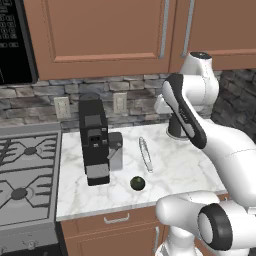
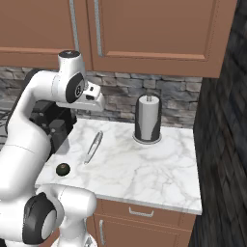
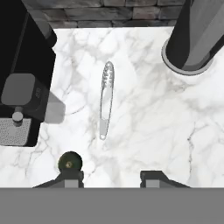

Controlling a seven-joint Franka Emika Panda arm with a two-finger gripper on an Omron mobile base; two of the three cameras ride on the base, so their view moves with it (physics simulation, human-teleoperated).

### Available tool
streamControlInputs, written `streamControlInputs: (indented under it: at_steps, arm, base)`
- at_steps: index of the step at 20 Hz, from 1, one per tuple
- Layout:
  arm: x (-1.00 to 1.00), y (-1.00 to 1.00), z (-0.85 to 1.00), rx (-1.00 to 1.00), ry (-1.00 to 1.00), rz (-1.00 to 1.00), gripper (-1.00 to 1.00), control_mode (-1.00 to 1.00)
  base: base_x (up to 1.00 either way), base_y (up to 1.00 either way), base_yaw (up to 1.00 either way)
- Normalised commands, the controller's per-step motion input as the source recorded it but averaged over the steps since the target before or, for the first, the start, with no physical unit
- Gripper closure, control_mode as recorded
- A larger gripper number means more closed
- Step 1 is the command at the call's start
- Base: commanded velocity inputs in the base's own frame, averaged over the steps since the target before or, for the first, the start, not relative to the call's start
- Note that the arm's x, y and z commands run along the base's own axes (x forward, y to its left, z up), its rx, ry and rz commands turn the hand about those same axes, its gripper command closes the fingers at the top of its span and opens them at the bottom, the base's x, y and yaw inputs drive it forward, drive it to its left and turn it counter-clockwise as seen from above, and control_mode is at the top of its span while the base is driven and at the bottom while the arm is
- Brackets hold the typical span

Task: Pick the pan from the cabinet and place it on the stove. Then turn on the stove burner for the pan.

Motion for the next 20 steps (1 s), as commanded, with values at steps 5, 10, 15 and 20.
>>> streamControlInputs:
  at_steps: [5,10,15,20]
  arm:
    - [-0.07,0.00,0.00,0.00,0.00,0.00,-1.00,-1.00]
    - [-0.12,0.00,0.05,0.00,-0.28,0.00,-1.00,-1.00]
    - [-0.18,0.00,0.35,-0.01,-0.34,0.00,-1.00,-1.00]
    - [-0.08,0.00,0.48,0.00,-0.25,0.00,-1.00,-1.00]
  base:
    - [0.00,0.00,0.00]
    - [0.00,0.00,0.00]
    - [0.00,0.00,0.00]
    - [0.00,0.00,0.00]
